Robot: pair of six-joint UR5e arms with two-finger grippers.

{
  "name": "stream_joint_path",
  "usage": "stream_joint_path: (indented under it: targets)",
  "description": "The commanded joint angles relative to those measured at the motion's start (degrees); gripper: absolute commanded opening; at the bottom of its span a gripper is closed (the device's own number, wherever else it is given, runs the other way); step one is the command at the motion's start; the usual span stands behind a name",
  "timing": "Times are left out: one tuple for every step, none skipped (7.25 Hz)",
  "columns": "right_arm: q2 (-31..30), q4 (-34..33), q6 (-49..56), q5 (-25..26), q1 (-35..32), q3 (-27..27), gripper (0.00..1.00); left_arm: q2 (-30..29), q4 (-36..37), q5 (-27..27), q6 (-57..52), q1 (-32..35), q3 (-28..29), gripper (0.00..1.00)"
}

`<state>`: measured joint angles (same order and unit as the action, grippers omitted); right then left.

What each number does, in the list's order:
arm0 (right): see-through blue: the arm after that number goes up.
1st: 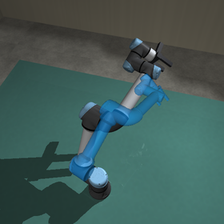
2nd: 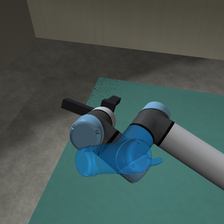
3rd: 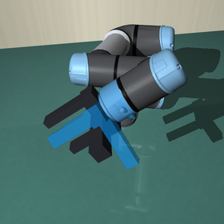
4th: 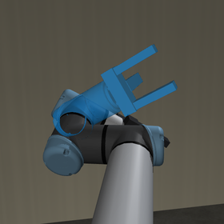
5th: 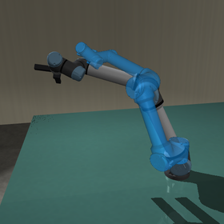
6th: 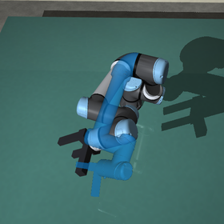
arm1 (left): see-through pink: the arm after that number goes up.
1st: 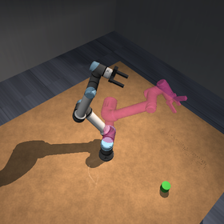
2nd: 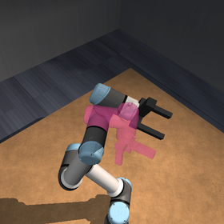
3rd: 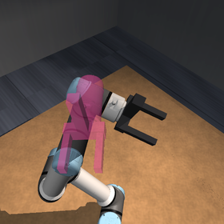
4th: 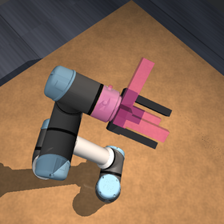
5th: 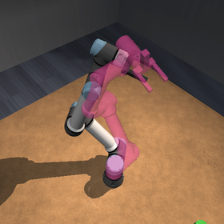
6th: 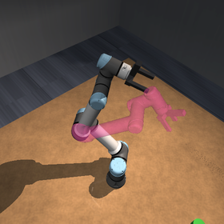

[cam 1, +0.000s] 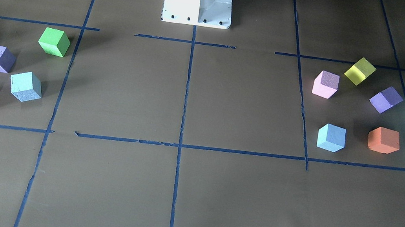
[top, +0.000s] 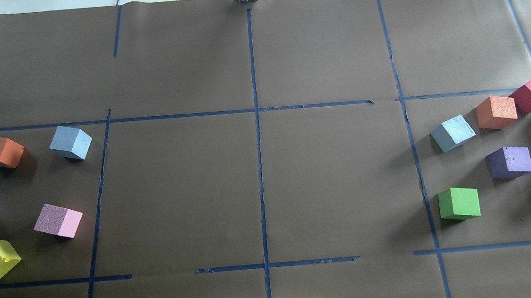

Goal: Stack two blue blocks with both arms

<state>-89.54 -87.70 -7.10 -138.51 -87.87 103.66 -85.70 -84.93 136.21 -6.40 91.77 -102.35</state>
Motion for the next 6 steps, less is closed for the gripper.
stream_joint_path:
  targets:
    - [0.8,0.2,-13.4,-0.4,7.4,6.7,0.99,0.1,-0.1,0.0,2.3,0.0,-0.3,1.0]
    - [0.9,0.2,-18.1,0.1,11.8,8.3,0.99,0.3,-0.1,0.0,3.1,0.0,-0.8,1.0]
    - [0.9,2.1,-20.4,1.2,15.5,8.4,0.99,0.4,-0.1,0.0,3.1,0.0,-0.9,1.0]
    - [0.6,7.6,-25.3,4.4,19.8,7.9,0.99,0.4,-0.1,0.0,3.2,0.0,-1.1,1.0]
    - [0.4,12.9,-30.2,10.0,24.6,6.8,0.99,0.3,-0.1,0.0,3.2,-0.1,-1.2,1.0]
    - [0.4,15.9,-30.4,11.7,27.4,4.1,1.0,0.3,-0.1,0.0,3.2,-0.1,-1.2,1.0]
